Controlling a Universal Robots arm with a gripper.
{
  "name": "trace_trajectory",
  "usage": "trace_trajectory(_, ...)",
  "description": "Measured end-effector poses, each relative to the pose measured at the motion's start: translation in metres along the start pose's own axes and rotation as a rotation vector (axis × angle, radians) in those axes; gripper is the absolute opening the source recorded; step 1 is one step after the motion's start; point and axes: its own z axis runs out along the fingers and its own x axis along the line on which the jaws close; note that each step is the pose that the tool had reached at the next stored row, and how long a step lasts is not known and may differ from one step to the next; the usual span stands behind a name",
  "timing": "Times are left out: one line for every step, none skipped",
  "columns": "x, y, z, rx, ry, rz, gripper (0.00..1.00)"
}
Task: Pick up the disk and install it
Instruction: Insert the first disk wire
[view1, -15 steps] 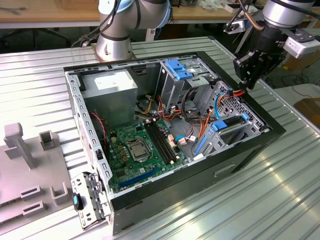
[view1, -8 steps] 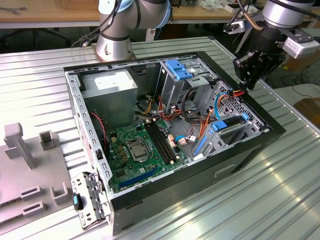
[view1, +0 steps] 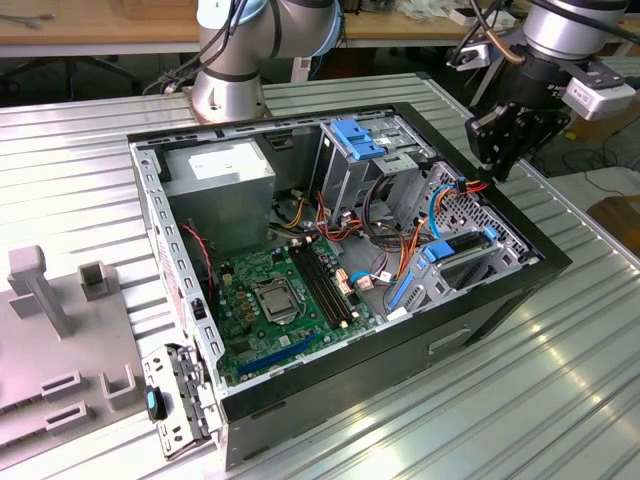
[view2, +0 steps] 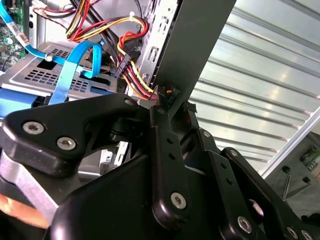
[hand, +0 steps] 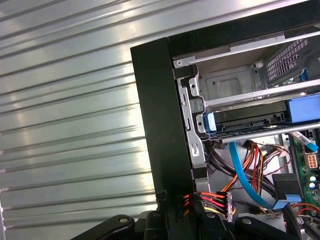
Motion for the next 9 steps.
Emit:
trace_trajectory(0.0000,0.0000,0.0001,0.0000,0.0000,0.000,0.30)
trace_trajectory(0.0000,0.0000,0.0003,0.0000,0.0000,0.000,0.30)
trace_trajectory(-0.0001,0.0000,0.0007,0.0001,0.0000,0.000,0.30)
trace_trajectory(-0.0001,0.0000,0.0008,0.0001,0.0000,0.000,0.30)
trace_trajectory(-0.0001,0.0000,0.0008,0.0000,0.0000,0.000,0.30)
trace_trajectory(-0.0001,0.0000,0.0009,0.0000,0.0000,0.000,0.30)
trace_trajectory(-0.0002,0.0000,0.0010,0.0000,0.0000,0.000,0.30)
trace_trajectory(-0.0002,0.0000,0.0012,0.0000,0.0000,0.000,0.30)
trace_trajectory(-0.0002,0.0000,0.0012,-0.0001,0.0000,0.000,0.30)
